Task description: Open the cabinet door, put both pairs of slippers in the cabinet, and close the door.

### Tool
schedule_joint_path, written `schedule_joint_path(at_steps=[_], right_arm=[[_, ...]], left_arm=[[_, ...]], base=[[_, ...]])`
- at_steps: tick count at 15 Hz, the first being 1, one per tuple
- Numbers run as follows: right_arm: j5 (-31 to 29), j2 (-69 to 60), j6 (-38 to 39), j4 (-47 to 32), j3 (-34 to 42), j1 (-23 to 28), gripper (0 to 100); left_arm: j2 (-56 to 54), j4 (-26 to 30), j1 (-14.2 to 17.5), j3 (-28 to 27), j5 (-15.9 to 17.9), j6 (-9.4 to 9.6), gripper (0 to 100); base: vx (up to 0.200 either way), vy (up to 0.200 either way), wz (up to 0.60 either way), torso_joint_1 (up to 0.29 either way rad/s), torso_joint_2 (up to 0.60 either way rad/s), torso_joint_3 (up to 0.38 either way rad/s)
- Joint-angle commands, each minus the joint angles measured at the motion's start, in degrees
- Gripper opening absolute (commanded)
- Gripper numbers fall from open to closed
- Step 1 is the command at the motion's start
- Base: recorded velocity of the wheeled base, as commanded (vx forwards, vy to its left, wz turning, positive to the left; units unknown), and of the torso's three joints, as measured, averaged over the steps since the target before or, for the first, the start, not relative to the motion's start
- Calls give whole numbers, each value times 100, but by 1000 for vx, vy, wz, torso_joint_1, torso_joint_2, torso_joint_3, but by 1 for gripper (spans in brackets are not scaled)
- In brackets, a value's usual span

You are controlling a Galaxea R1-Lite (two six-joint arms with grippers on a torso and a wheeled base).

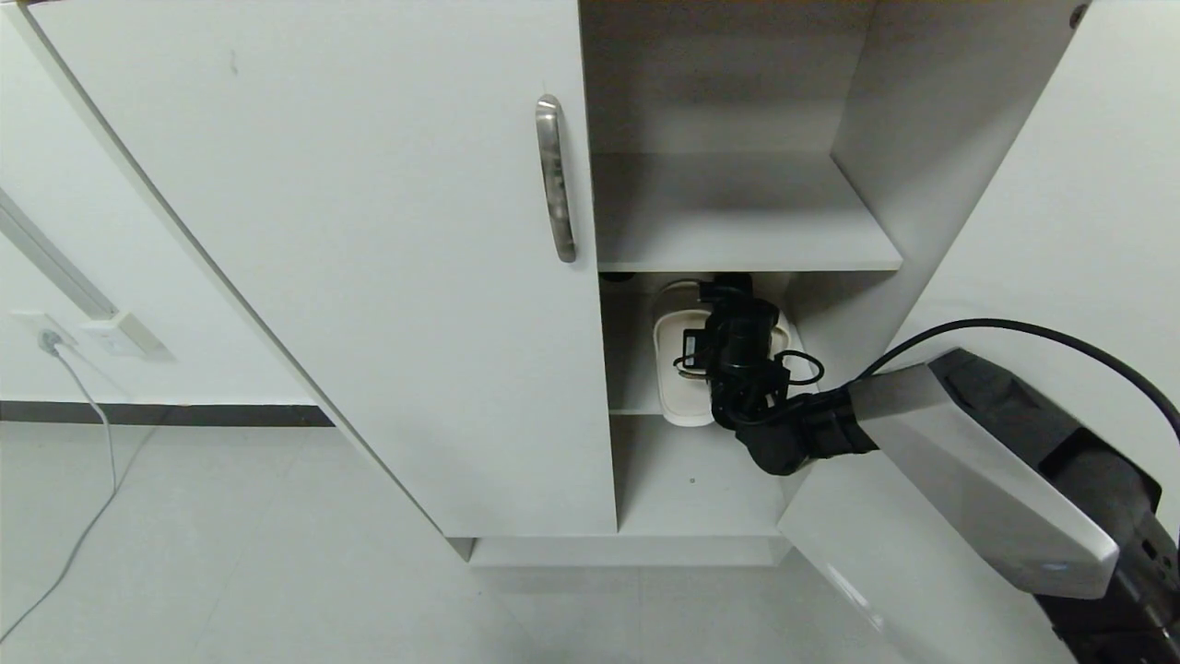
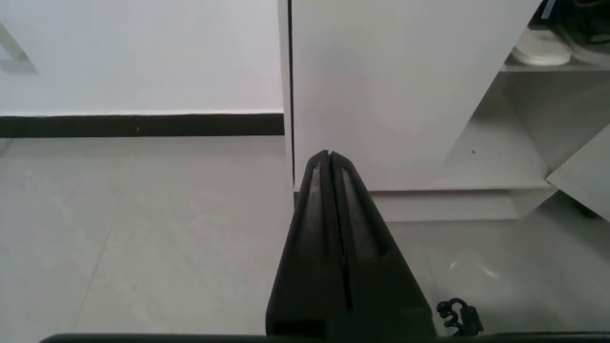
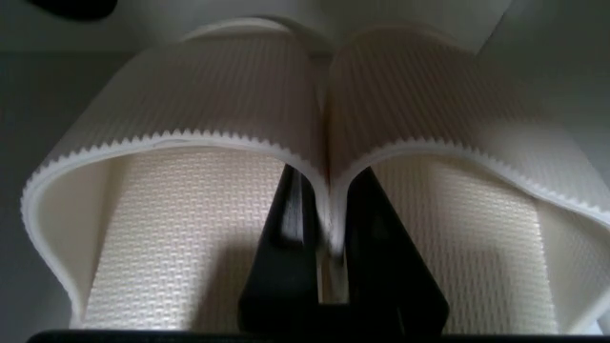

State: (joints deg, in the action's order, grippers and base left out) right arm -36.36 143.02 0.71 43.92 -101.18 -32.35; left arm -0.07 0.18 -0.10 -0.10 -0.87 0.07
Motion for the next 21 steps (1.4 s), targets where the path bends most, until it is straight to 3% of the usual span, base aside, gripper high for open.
schedule_joint_path(at_steps=[1,13,14,18,21], right_arm=[[7,112,0,-15,-191,27,0],[288,332,0,-77,-279,142,0],[288,332,0,-77,-279,142,100],[279,279,8,-59,-200,124,100],[261,-11,8,108,266,71,100]], left_arm=[[7,-1,1,1,-1,1,0],[7,-1,1,1,-1,1,0],[7,-1,1,1,-1,1,0],[7,-1,1,1,-1,1,0],[7,-1,1,1,-1,-7,0]], base=[[0,0,0,0,0,0],[0,0,0,0,0,0],[0,0,0,0,0,0],[0,0,0,0,0,0],[0,0,0,0,0,0]])
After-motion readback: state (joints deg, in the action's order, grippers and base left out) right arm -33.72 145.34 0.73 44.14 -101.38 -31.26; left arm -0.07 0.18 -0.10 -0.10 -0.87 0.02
